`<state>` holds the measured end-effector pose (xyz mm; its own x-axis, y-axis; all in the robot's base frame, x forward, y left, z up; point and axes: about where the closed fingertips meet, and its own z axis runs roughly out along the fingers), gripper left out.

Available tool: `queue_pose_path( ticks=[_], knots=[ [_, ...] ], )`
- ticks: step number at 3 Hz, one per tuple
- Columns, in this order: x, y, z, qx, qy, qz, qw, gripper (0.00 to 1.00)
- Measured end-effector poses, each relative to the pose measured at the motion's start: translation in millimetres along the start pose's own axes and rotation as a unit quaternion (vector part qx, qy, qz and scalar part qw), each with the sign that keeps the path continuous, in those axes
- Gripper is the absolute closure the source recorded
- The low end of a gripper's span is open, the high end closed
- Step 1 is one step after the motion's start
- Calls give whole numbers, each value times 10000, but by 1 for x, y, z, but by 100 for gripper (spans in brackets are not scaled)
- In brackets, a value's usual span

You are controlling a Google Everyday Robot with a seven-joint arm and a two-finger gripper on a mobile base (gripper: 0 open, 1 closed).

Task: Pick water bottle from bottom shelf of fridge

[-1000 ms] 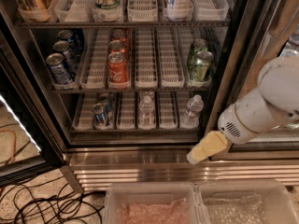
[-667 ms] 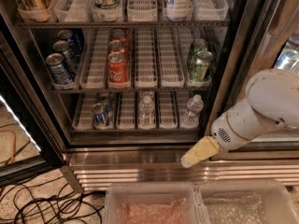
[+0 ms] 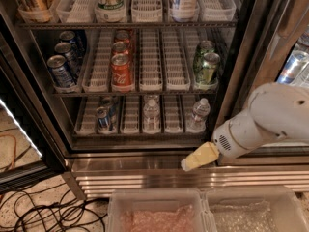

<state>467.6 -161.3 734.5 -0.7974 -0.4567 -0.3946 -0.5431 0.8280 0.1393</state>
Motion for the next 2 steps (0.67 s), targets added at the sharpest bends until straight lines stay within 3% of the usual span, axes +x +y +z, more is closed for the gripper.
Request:
queue_pose_path(
  ticks=[1,2],
  knots=[
    [-5,-13,41,251,-279,543,9978,0],
    [-14,-29,69,538,-507,818,9939,0]
  ],
)
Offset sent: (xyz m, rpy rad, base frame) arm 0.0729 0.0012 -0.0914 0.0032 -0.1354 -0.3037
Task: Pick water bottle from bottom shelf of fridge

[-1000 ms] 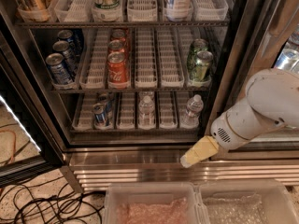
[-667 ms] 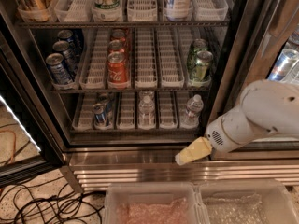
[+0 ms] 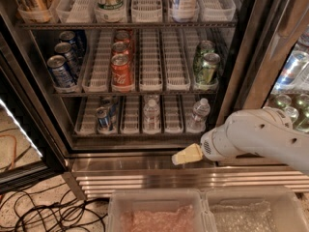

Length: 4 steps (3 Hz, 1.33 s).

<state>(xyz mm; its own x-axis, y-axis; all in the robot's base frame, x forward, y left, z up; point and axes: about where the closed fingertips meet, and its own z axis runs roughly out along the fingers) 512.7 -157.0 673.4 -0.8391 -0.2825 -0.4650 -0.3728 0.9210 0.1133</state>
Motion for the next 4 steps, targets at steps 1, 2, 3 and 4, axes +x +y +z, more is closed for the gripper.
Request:
queue_pose_path(
  ticks=[1,2,3,4],
  knots=[
    [-5,0,-1,28,-89,90,9999,0],
    [-5,1,-1,51,-109,77,9999,0],
    [-6,0,15,27,-345,256,9991,0],
    [-23,-7,30,139,-727,338,9967,0]
  ],
)
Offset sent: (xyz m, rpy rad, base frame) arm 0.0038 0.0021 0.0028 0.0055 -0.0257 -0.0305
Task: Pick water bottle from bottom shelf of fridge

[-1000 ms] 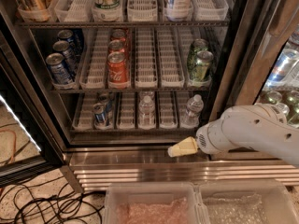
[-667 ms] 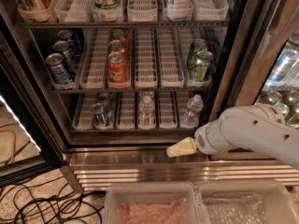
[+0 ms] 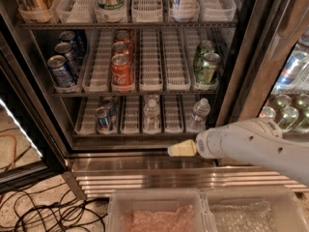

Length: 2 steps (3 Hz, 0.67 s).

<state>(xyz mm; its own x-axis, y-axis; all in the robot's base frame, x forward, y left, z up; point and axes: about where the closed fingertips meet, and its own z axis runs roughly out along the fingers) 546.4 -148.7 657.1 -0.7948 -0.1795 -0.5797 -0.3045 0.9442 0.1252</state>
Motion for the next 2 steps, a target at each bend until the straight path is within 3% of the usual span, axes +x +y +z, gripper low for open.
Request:
queue_pose_path(
  ticks=[2],
  knots=[
    [-25,-23,23,243,-393,42,9989,8]
  ],
)
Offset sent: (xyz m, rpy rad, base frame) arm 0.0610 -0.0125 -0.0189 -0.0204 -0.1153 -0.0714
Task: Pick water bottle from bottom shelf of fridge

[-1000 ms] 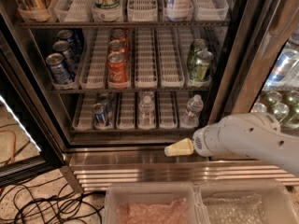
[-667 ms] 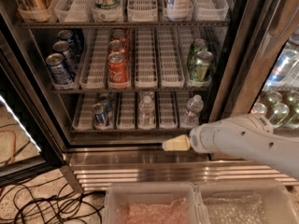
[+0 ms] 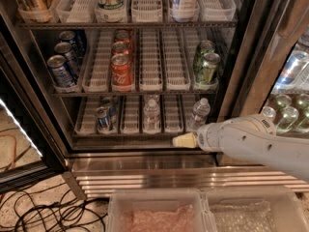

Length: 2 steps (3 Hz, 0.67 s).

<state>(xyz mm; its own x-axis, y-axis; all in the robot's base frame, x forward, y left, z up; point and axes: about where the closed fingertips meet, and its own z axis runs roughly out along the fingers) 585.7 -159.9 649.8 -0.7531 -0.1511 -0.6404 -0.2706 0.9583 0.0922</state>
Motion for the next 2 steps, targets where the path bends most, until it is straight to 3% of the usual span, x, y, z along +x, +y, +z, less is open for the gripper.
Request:
queue_pose_path(
  ticks=[1,2],
  knots=[
    [-6,-8,11,59,-79,37,9999,18],
    [-9,-12,19,91,-119,65,9999,22]
  ],
)
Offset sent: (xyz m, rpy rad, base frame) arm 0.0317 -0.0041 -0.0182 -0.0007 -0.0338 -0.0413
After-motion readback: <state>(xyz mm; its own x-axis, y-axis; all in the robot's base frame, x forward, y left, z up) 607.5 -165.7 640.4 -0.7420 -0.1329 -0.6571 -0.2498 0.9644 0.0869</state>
